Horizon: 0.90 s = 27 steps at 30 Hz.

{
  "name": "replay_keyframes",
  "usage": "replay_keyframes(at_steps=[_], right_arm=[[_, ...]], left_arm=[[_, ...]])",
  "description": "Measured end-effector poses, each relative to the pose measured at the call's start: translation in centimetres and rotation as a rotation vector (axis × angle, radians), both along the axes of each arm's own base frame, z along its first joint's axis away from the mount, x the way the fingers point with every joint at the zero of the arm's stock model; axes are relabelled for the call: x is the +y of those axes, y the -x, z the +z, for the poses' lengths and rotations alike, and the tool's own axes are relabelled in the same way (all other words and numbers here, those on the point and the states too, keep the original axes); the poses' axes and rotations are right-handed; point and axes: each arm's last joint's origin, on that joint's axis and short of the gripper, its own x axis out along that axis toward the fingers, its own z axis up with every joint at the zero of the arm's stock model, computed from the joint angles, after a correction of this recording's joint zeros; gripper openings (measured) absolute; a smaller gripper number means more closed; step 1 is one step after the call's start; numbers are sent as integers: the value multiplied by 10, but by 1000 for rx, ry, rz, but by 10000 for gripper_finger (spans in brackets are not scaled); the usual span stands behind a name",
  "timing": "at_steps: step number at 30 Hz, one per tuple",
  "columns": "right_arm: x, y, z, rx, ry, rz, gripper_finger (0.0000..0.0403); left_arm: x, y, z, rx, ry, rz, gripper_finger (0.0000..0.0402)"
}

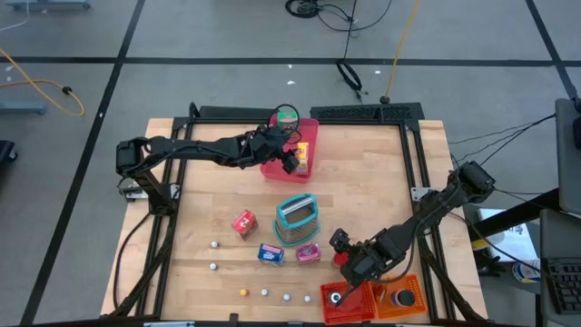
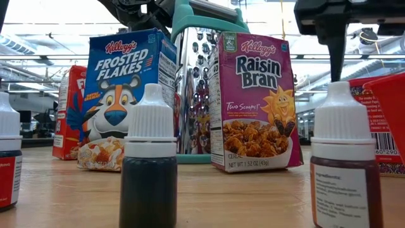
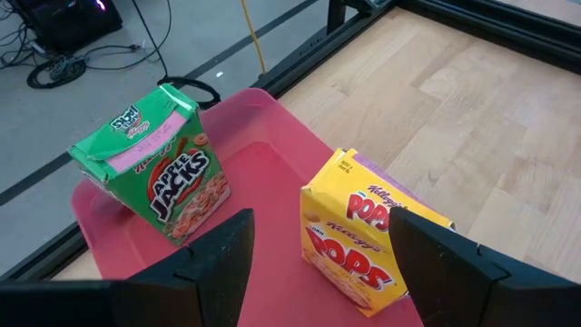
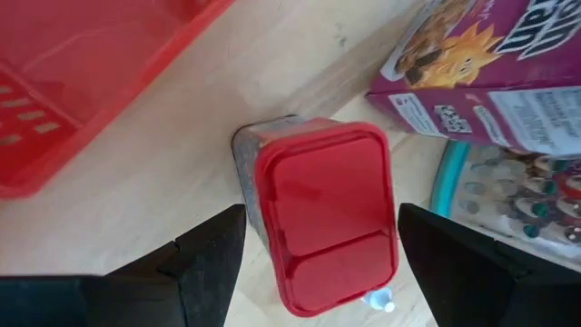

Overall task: Pick & Place Kitchen Items
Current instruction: Put the red seasoning can into the orange bin

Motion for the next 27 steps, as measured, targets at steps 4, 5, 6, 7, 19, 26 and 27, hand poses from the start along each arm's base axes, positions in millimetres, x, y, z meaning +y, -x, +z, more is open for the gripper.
replay_keyframes(at_steps=[4, 5, 6, 7, 19, 26, 27], right_arm=[[0, -3, -1, -27, -6, 31, 281], [-1, -4, -2, -27, -5, 30, 281], [-3, -4, -2, -24, -4, 29, 281], [-4, -5, -4, -20, -4, 26, 281], [-14, -6, -16, 12, -49, 4, 281], [-22, -6, -24, 45, -72, -69, 236], [-22, -6, -24, 44, -74, -77, 222]], left_arm=[[0, 0, 0, 0, 0, 0, 257], [0, 0, 0, 0, 0, 0, 257], [0, 0, 0, 0, 0, 0, 257], [0, 0, 0, 0, 0, 0, 257], [0, 0, 0, 4, -4, -3, 257], [0, 0, 0, 6, -6, -5, 257], [0, 0, 0, 6, -6, -5, 257]])
